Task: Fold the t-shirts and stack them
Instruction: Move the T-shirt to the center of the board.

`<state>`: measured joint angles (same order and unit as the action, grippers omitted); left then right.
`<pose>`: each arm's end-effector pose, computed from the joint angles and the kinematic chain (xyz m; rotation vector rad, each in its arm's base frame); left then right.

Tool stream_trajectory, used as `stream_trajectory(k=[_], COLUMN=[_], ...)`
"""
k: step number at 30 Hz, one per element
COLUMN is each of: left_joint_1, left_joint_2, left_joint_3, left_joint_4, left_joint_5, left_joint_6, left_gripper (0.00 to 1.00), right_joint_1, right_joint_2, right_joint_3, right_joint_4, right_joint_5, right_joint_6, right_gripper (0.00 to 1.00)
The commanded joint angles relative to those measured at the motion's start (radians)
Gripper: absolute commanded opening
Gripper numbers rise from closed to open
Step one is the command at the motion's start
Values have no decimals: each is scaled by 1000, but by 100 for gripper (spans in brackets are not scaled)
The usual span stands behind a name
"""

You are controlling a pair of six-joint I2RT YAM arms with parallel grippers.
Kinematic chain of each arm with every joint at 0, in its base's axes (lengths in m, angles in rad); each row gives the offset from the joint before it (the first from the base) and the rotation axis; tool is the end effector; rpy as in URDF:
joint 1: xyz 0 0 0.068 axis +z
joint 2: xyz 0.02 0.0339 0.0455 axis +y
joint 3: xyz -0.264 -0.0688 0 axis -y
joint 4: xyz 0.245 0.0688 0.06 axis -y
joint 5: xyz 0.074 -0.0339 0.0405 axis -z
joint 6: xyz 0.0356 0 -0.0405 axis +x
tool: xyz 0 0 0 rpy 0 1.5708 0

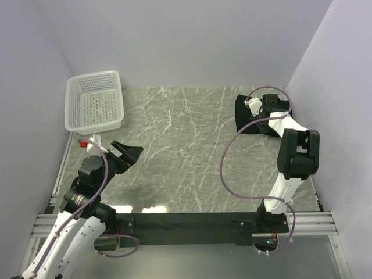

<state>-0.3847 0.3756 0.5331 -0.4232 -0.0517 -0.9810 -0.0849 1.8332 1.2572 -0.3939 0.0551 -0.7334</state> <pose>0.1051 -0.0406 0.2793 -0.6048 1.8379 -0.8941 0.3870 -0.0349 0.1950 -0.8027 2.4574 -0.3840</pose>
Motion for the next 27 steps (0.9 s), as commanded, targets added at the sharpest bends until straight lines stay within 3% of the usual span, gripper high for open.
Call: stream_trajectory(k=[1, 10, 19, 23, 27], left_joint_1=[4, 4, 4, 4, 4], left_joint_2=[40, 60, 48, 31, 25], left_joint_3=[-7, -19, 7, 34, 50], left_joint_4=[60, 80, 61, 38, 47], left_joint_5=[33, 44, 44, 35, 26], left_joint_6=[36, 45, 47, 51, 45], left_gripper=[97, 97, 97, 97, 97], right_joint_1=[17, 65, 80, 77, 80], right_joint_2=[35, 84, 15, -118, -297], right_joint_3=[33, -5, 102, 104, 91], right_joint_4=[69, 44, -210, -229, -299], right_joint_5=[78, 81, -41, -44, -167], right_joint_6=[85, 39, -116, -67, 35], right_gripper=[19, 20, 24, 28, 30])
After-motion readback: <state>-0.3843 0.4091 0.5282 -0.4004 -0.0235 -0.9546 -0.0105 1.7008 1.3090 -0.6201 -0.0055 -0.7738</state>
